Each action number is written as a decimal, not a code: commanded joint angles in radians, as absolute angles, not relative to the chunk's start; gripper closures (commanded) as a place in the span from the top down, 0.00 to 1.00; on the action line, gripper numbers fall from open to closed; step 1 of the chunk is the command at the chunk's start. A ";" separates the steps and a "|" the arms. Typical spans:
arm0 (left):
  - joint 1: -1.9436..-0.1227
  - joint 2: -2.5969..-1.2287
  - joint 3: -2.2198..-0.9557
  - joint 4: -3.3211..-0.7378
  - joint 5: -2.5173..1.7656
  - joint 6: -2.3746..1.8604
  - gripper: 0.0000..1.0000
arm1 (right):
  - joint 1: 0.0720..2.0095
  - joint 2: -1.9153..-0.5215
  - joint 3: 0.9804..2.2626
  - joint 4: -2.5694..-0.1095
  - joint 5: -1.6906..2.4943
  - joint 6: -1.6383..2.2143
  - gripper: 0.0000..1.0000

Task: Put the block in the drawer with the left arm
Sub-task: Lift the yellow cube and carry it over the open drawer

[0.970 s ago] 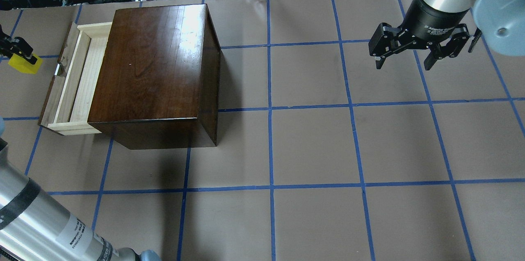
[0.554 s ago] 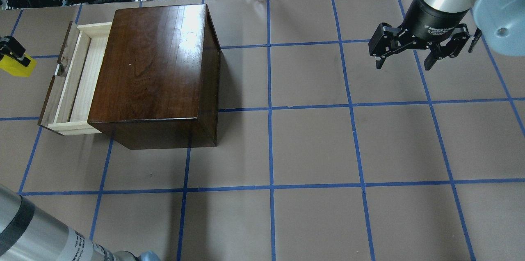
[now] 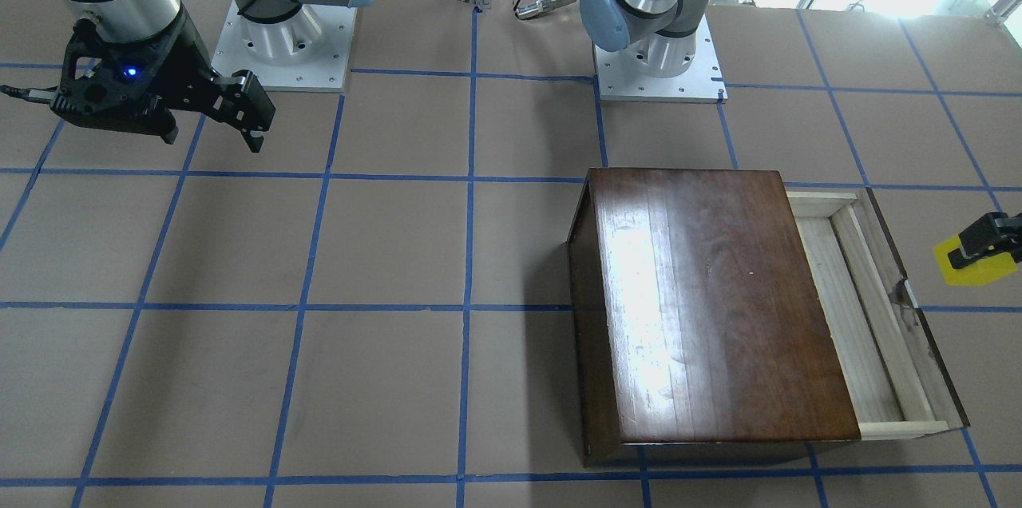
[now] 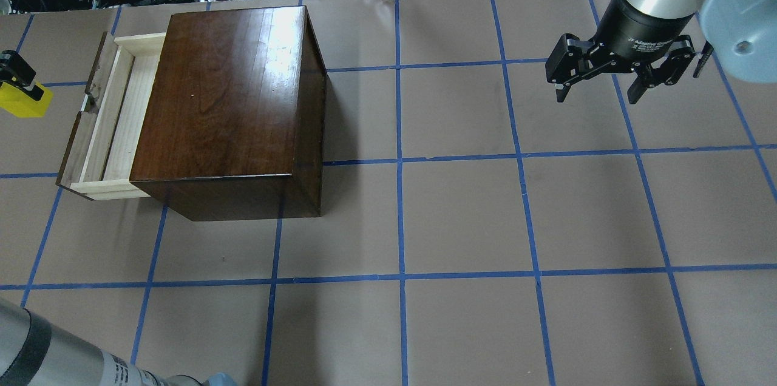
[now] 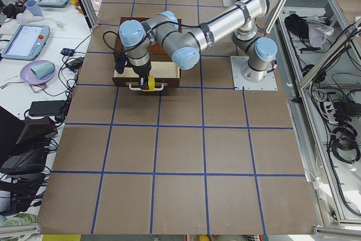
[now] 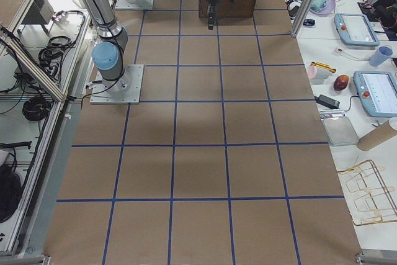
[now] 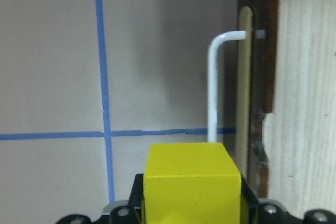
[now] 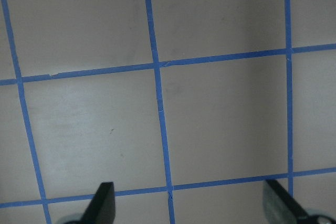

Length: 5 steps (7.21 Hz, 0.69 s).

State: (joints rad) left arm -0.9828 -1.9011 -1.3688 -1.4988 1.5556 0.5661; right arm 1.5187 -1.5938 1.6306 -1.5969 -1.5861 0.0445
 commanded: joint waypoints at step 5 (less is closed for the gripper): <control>-1.160 -1.824 -1.466 -1.510 1.551 0.342 0.27 | 1.519 -1.594 1.631 -1.597 -1.586 0.044 1.00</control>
State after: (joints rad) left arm -1.1385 -1.8192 -1.4590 -1.5168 1.5512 0.3484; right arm 1.5186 -1.5938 1.6306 -1.5969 -1.5862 0.0445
